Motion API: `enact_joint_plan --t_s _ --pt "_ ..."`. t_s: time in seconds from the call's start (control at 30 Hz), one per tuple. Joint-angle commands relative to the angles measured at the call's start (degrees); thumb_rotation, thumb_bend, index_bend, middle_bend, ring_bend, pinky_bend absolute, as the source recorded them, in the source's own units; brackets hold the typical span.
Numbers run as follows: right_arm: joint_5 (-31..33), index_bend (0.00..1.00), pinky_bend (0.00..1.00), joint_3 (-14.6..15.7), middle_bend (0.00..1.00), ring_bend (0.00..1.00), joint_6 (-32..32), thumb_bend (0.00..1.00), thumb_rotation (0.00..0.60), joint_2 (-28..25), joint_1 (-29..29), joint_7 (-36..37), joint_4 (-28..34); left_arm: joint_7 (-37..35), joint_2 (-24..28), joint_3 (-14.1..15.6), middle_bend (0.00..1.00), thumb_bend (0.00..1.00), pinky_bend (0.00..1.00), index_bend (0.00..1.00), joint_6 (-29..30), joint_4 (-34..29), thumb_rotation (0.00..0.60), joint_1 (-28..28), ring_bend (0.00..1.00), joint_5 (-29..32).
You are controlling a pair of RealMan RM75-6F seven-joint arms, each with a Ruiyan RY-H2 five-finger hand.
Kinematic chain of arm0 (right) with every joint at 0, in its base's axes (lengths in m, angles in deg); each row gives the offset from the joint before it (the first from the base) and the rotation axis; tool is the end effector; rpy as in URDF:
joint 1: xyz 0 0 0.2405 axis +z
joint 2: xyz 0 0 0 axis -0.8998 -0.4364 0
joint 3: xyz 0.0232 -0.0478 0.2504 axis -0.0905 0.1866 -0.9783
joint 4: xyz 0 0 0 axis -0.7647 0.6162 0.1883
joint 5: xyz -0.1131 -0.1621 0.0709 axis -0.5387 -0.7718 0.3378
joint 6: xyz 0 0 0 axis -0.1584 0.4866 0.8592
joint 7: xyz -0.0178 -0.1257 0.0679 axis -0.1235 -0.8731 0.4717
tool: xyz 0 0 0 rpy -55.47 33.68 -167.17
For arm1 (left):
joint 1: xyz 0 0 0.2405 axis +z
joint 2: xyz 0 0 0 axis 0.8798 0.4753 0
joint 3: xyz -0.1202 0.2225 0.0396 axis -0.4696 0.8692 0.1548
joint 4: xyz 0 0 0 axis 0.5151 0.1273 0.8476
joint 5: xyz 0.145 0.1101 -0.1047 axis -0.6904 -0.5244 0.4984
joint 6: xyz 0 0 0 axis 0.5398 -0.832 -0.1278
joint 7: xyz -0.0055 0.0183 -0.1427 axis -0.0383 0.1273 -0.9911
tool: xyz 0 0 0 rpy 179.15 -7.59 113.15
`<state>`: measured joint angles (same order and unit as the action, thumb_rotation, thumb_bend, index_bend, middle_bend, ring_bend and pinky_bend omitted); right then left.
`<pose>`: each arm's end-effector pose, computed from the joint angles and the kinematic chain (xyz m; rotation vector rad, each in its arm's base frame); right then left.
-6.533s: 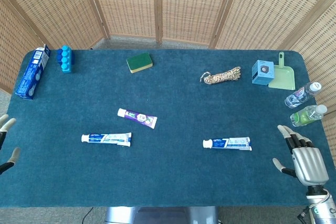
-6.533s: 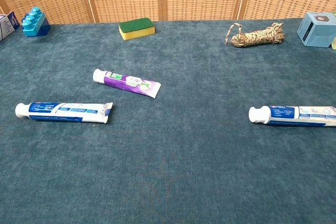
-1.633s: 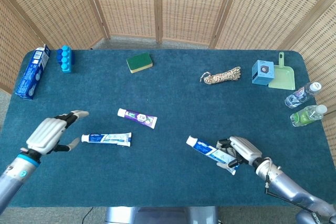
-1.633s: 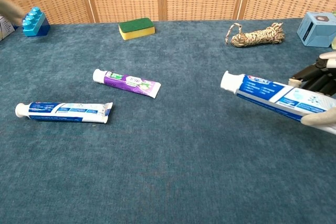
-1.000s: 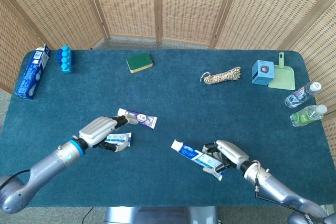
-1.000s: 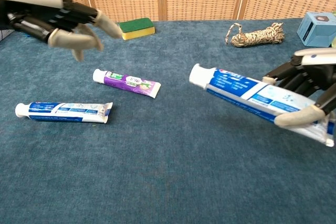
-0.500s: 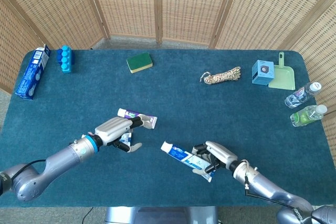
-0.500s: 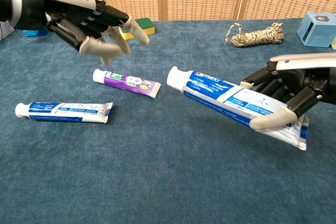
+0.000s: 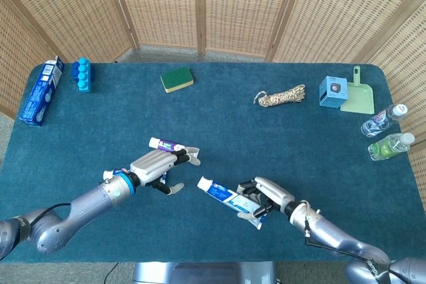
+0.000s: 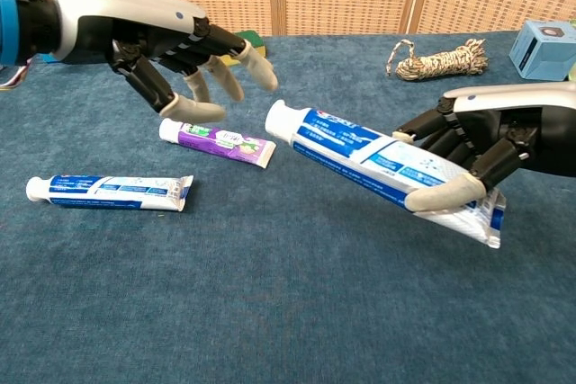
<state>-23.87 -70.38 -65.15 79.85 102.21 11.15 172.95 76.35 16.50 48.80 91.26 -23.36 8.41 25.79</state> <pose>-0.1440 -0.2612 0.0262 1.7876 -2.0545 1.0803 -0.0743 0.3095 0.0410 -2.1874 -1.4225 -0.9261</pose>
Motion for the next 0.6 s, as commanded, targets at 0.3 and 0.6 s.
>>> enact_joint_plan --t_s 0.3,0.6 --pt "-0.75 0.92 0.66 -0.57 0.78 0.76 0.22 0.48 0.600 0.57 0.57 1.37 0.95 -2.48 -0.71 -0.20 0.05 0.39 0.29 0.18 -2.13 0.19 0.534 -1.29 0.18 -0.19" --pt "-1.68 0.92 0.66 -0.27 0.78 0.77 0.19 0.48 0.600 0.87 0.72 2.29 0.81 -7.28 -0.71 -1.32 0.05 0.40 0.34 0.18 -3.09 -0.04 0.533 -0.60 0.18 -2.59"
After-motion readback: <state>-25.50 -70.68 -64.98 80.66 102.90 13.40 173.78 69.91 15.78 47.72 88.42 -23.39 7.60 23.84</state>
